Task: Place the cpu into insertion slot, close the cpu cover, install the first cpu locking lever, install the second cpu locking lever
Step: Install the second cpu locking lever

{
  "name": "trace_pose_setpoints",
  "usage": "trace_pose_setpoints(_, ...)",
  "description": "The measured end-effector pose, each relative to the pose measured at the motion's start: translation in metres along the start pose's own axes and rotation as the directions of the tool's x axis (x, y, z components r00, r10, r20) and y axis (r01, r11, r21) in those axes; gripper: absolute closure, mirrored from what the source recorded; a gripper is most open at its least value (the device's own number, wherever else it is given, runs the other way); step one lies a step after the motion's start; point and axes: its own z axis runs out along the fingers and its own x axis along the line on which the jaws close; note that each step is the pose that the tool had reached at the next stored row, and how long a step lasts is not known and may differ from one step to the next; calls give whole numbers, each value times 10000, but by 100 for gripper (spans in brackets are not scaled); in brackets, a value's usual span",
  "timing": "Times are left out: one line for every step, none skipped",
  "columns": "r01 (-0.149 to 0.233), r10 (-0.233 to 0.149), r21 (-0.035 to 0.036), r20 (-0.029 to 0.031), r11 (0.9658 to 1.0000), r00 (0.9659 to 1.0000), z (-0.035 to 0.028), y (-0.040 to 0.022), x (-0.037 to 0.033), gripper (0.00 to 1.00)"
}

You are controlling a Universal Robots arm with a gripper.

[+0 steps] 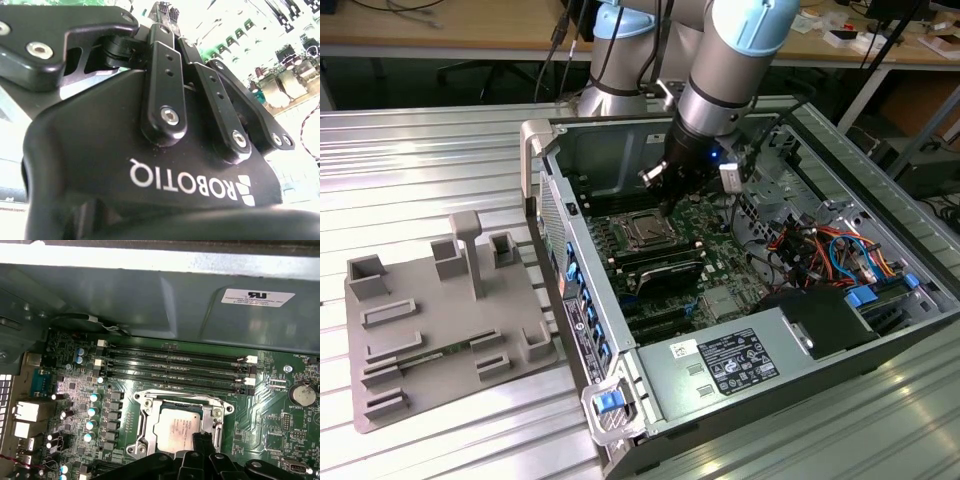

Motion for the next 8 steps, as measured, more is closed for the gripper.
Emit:
trace_pose_setpoints(-1,1,0,0,10000,10000,0,-8,0,89)
trace_pose_setpoints(-1,1,0,0,10000,10000,-1,-24,-2,89)
trace_pose_setpoints(-1,1,-1,0,10000,10000,-1,-33,-9,89)
trace_pose_setpoints(-1,1,-1,1,10000,10000,-1,-45,-14,89)
trace_pose_setpoints(-1,1,-1,0,10000,10000,-1,-54,-16,89)
trace_pose_setpoints(-1,1,-1,0,10000,10000,-1,-59,-18,89)
trace_pose_setpoints(-1,1,-1,1,10000,10000,-1,-65,-19,89)
trace_pose_setpoints(-1,1,0,1,10000,10000,-2,-72,-19,89)
